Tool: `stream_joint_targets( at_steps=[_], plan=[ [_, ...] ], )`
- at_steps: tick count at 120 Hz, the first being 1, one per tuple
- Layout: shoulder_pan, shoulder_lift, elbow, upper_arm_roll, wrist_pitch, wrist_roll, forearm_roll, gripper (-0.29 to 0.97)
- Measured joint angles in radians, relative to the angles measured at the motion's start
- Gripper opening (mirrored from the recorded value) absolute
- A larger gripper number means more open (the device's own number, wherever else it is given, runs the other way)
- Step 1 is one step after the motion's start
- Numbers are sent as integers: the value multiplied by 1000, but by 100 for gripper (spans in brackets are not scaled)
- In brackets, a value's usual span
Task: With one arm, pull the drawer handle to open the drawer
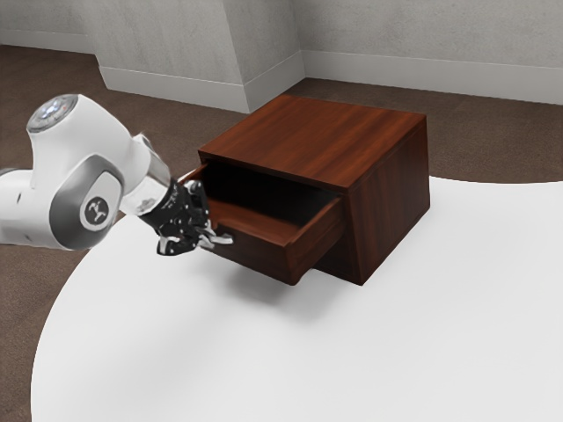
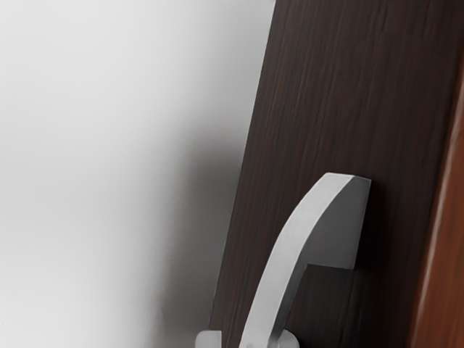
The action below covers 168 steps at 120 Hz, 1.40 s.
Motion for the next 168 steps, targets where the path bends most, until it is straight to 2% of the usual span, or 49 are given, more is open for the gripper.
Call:
stream_joint_targets(
  at_steps=[78, 114, 152, 168],
  plan=[
    [-12, -152, -149, 33, 6, -1, 6, -10],
    [-6, -182, -174, 49, 8, 0, -2, -8],
    [-5, -211, -186, 51, 29, 14, -8, 24],
    [1, -267, -218, 51, 35, 17, -7, 34]
  ],
)
